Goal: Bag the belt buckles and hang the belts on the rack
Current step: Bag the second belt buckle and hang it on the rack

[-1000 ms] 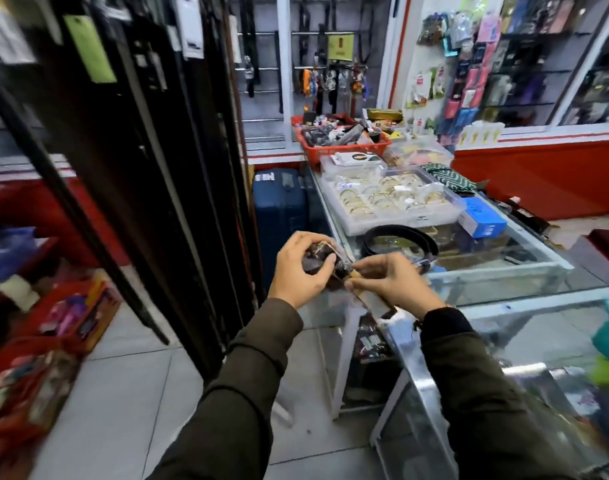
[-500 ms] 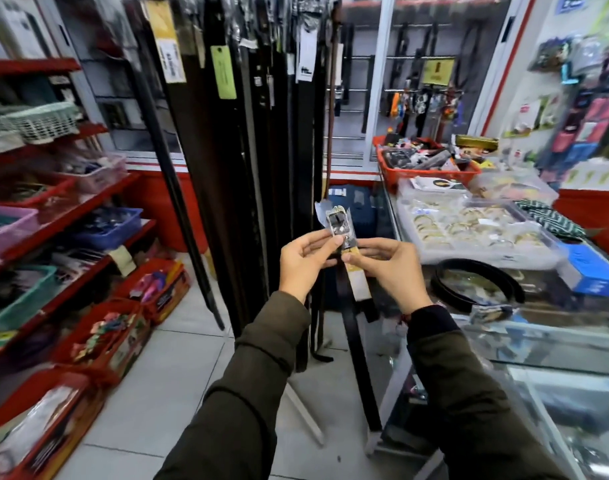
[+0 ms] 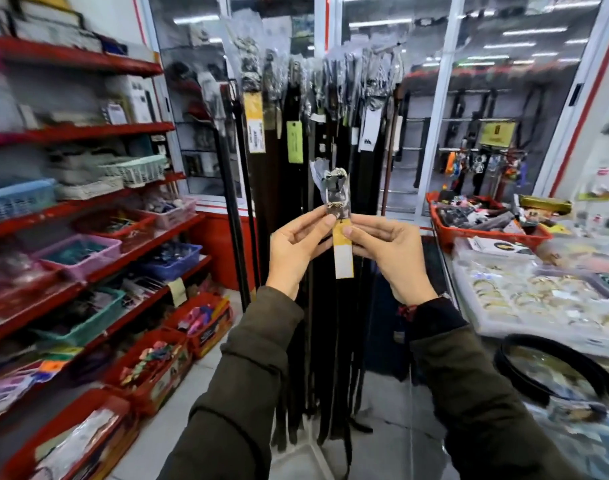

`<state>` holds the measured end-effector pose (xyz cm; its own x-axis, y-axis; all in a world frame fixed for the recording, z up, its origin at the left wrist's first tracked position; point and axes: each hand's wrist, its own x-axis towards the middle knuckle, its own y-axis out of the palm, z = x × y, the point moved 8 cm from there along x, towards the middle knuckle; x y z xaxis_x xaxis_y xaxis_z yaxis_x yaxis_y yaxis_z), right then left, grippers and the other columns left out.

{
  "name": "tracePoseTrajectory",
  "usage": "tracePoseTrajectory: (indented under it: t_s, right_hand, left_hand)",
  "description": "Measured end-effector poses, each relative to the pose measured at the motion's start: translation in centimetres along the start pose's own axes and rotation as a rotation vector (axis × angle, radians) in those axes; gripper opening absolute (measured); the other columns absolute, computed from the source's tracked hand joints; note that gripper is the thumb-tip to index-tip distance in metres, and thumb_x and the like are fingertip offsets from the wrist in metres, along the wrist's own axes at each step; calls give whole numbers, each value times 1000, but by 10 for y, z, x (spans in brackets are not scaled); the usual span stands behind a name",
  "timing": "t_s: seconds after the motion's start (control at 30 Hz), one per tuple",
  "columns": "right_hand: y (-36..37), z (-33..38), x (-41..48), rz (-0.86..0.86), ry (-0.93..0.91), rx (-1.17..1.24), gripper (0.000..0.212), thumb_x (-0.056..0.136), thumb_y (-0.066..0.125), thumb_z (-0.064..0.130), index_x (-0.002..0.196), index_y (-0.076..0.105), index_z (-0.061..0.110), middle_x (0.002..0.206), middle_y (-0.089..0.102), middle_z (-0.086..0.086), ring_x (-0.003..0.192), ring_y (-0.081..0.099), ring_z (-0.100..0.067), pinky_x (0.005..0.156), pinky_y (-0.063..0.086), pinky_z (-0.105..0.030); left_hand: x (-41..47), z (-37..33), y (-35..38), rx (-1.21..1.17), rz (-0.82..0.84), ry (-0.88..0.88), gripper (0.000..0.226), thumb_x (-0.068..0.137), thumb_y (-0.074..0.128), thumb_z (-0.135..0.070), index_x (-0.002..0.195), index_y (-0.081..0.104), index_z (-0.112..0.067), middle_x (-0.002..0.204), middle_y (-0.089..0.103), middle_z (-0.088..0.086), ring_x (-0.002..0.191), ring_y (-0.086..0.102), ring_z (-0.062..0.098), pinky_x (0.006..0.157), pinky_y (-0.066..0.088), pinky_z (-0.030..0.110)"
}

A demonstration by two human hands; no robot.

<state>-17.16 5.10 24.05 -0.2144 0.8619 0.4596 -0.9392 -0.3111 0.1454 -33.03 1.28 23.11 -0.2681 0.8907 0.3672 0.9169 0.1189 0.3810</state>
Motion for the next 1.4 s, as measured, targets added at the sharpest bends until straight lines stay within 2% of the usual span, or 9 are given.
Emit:
tracePoseTrajectory:
  t_s: [0.23, 0.43, 0.63, 0.77, 0.9, 1.1, 1.17, 1.27, 1.4]
  right_hand:
    - [69, 60, 61, 38, -93, 180, 27, 84, 79, 2, 110, 74, 0, 102, 80, -15, 97, 79, -25, 84, 65, -35]
    - [123, 110, 104, 118, -192, 195, 27, 84, 79, 1, 110, 74, -4, 102, 80, -16, 95, 78, -25, 77, 65, -26]
    - [157, 125, 134, 120, -199, 123, 29, 84, 78, -1, 111, 73, -10, 103, 76, -28, 86, 76, -28, 73, 66, -29]
    - [163, 120, 146, 68, -191, 68, 25, 84, 79, 1, 107, 74, -7, 94, 78, -22, 68, 75, -15, 64, 65, -25]
    - [162, 114, 152, 73, -167, 68, 23, 85, 78, 2, 106, 74, -8, 80, 75, -11, 58, 74, -5, 59, 62, -20]
    - [153, 99, 158, 54, -141, -8, 22, 87, 77, 6, 107, 74, -5, 92, 77, -21, 63, 73, -10, 60, 63, -22]
    - [146, 95, 159, 0, -210, -158, 22, 92, 72, 8, 112, 74, 1, 99, 78, -17, 72, 74, -14, 63, 64, -25]
    - [133, 100, 145, -156, -485, -551, 26, 100, 59, 19, 123, 72, 16, 109, 78, -5, 96, 73, -17, 85, 60, -34]
    - [113, 83, 117, -249, -684, -785, 39, 105, 44, 27, 141, 56, 19, 135, 65, -1, 125, 57, -18, 105, 49, -35]
  left_hand:
    - [40, -103, -12, 15, -84, 227, 26, 91, 72, -6, 116, 72, -4, 108, 78, 10, 98, 76, 17, 83, 62, 26]
    - [71, -172, -27, 17, -132, 364, 24, 92, 72, -8, 116, 73, -6, 108, 78, 11, 91, 77, 16, 76, 61, 24]
    - [97, -196, -44, -5, -189, 341, 13, 94, 69, -11, 106, 73, -8, 97, 78, 9, 76, 76, 8, 66, 61, 20]
    - [110, -195, -50, 27, -210, 302, 11, 95, 68, -13, 102, 74, -7, 79, 79, 0, 65, 73, 5, 59, 58, 19]
    - [122, -189, -53, 48, -211, 286, 13, 95, 68, -14, 104, 74, -7, 88, 77, 6, 66, 73, 6, 59, 58, 18]
    - [134, -168, -56, 52, -208, 232, 26, 95, 70, -15, 116, 72, -1, 100, 76, 14, 79, 73, 17, 62, 61, 22]
    - [134, -166, -57, 140, -260, 293, 35, 93, 71, -13, 124, 68, 2, 108, 75, 16, 87, 74, 20, 69, 64, 27]
    - [119, -171, -52, 592, -421, 576, 41, 94, 70, -18, 134, 61, -12, 129, 65, 8, 113, 67, 20, 96, 58, 34]
    - [87, -140, -24, 1043, -455, 822, 44, 102, 52, -27, 145, 47, -22, 152, 43, -3, 148, 36, 19, 120, 35, 42]
